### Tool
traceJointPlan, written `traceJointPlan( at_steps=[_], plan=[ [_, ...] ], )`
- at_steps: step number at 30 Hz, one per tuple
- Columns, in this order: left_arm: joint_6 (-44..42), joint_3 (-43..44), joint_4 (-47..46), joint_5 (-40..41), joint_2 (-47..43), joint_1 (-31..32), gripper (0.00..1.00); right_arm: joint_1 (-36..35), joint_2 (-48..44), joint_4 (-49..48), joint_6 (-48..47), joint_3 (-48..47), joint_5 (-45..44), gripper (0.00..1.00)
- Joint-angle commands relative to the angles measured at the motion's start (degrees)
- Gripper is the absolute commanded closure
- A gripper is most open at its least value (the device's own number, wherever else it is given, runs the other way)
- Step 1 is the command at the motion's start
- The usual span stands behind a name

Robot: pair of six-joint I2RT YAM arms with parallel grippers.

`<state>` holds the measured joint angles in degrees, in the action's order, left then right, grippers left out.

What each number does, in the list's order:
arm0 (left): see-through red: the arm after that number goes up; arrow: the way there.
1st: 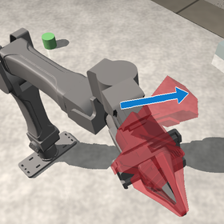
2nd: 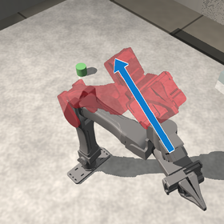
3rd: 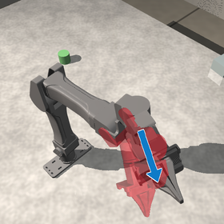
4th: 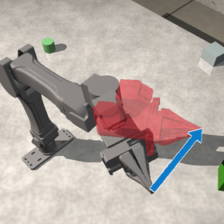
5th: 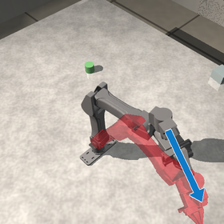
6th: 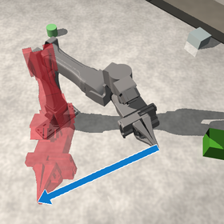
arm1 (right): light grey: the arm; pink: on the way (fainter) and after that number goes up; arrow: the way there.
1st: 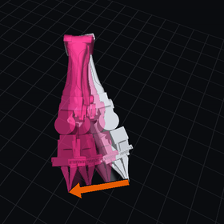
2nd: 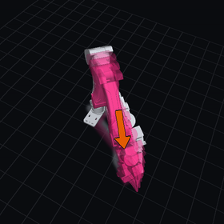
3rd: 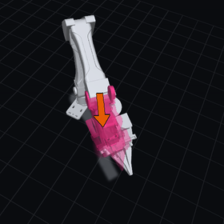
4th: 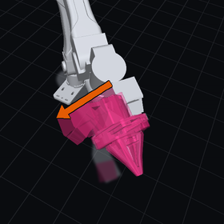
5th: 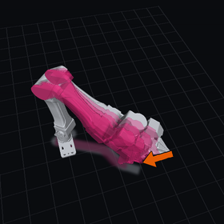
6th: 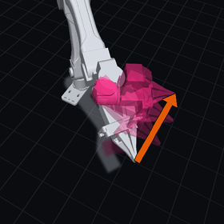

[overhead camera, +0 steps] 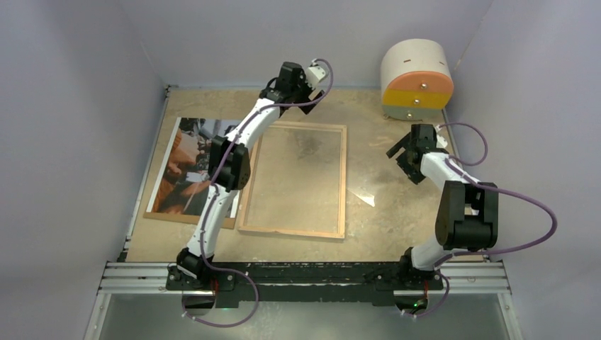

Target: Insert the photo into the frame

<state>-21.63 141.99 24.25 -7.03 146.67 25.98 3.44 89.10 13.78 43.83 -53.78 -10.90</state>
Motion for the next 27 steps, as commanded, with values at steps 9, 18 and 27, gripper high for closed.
traceJointPlan(
  at_steps=[9,18,27],
  plan=[
    [-0.8,-2.8,-7.4,15.1,8.5,1.7,0.00,2.5,6.5,-12.0,7.6,5.2,7.4,0.02],
    [-2.2,-2.4,0.7,8.7,11.4,2.3,0.00,2.3,12.2,-21.5,9.1,5.5,12.5,0.04],
    [-2.5,-3.6,9.2,-0.3,11.9,2.6,0.00,2.3,12.1,-29.3,12.9,7.1,21.2,0.04]
  ],
)
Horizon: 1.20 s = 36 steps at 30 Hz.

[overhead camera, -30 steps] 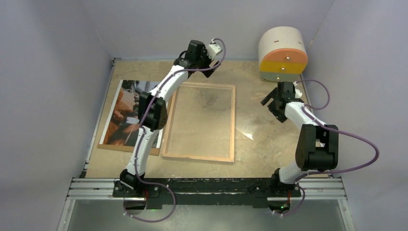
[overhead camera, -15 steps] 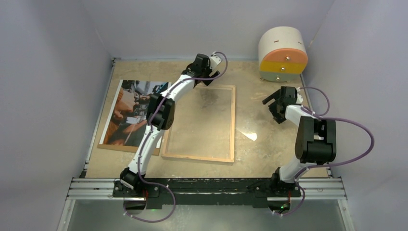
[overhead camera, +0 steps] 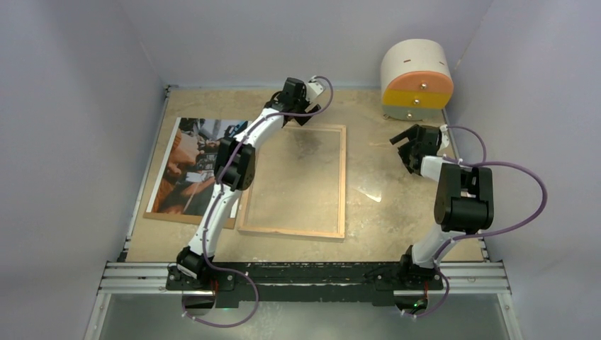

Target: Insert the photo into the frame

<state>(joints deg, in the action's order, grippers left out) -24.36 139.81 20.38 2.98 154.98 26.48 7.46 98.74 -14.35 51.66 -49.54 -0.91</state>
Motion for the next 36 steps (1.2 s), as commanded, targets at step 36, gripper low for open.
traceJointPlan(
  at_steps=[36],
  plan=[
    [-1.5,-7.1,16.0,-12.2,-0.9,1.7,0.02,3.7,-1.8,-53.4,23.9,21.0,44.5,0.02]
  ],
)
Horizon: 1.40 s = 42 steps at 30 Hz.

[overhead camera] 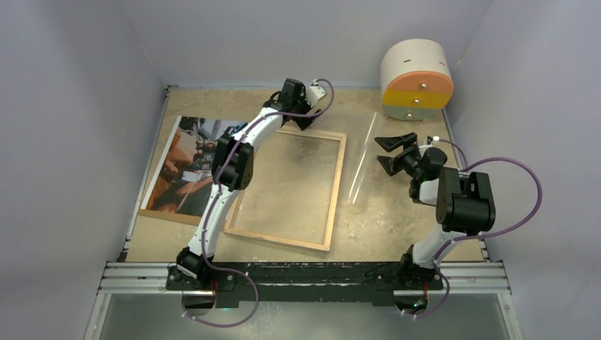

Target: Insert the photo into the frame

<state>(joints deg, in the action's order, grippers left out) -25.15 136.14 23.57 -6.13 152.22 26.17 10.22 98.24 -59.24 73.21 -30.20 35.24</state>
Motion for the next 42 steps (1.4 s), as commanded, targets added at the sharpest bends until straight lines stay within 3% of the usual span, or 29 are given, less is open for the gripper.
traceJointPlan(
  at_steps=[1,16,27,33,38,42],
  plan=[
    [-0.9,-3.5,12.8,-2.9,1.7,2.0,0.02,1.4,-1.8,-8.4,1.9,2.2,9.0,0.02],
    [-0.8,-3.9,13.5,-2.5,0.5,2.2,0.02,5.3,-3.7,-2.4,-3.7,7.7,12.9,0.01],
    [-0.8,-2.8,14.8,-3.0,2.0,2.3,0.02,5.2,-5.2,-7.1,-0.3,10.5,16.4,0.01],
    [-0.7,-2.0,15.0,-2.9,2.9,2.3,0.03,5.2,-2.8,-21.7,7.1,12.2,19.3,0.01],
    [-0.6,-1.4,15.2,-3.1,3.1,2.3,0.03,5.2,5.5,-46.4,22.2,13.3,19.7,0.01],
    [-0.5,-1.4,15.3,-3.1,2.8,2.3,0.03,4.8,8.4,-49.0,23.7,12.6,20.0,0.01]
  ],
)
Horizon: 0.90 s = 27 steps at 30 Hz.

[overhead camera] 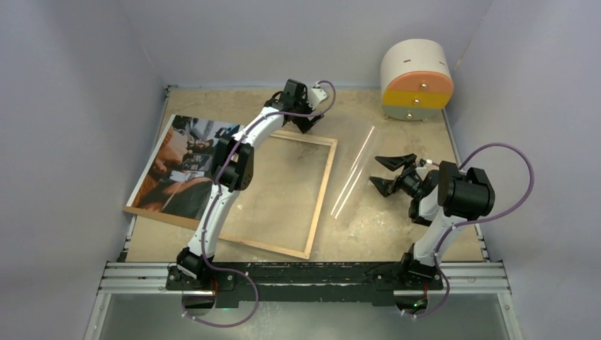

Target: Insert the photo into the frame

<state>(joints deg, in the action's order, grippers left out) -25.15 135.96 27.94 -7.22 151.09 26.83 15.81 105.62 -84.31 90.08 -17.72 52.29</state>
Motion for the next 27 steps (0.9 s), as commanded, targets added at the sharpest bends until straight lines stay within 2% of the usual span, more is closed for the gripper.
traceJointPlan(
  at_steps=[1,7,14,17,24,26,27],
  plan=[
    [-0.6,-1.1,11.0,-2.0,4.0,1.6,0.03,-1.2,0.6,-23.9,6.7,-0.2,3.3,0.01],
    [-0.3,-1.2,11.0,-2.3,3.5,1.6,0.03,-1.6,-2.4,-17.2,3.7,-2.5,5.0,0.01],
    [0.2,-1.3,11.1,-2.9,3.0,1.8,0.03,-5.5,-10.5,9.6,-14.6,-7.5,3.2,0.01],
    [0.4,-1.5,11.0,-2.9,2.9,1.8,0.03,-6.6,-12.4,17.3,-19.6,-9.6,2.6,0.01],
    [0.2,-1.8,10.8,-2.6,2.8,1.8,0.03,-6.8,-15.4,22.0,-21.1,-8.5,1.8,0.01],
    [0.2,-2.0,10.8,-2.5,2.7,1.8,0.03,-6.8,-18.7,30.9,-26.0,-8.7,0.6,0.01],
    [0.3,-2.1,10.7,-2.3,2.7,1.8,0.03,-6.7,-21.0,39.9,-31.1,-9.8,-0.9,0.02]
  ],
)
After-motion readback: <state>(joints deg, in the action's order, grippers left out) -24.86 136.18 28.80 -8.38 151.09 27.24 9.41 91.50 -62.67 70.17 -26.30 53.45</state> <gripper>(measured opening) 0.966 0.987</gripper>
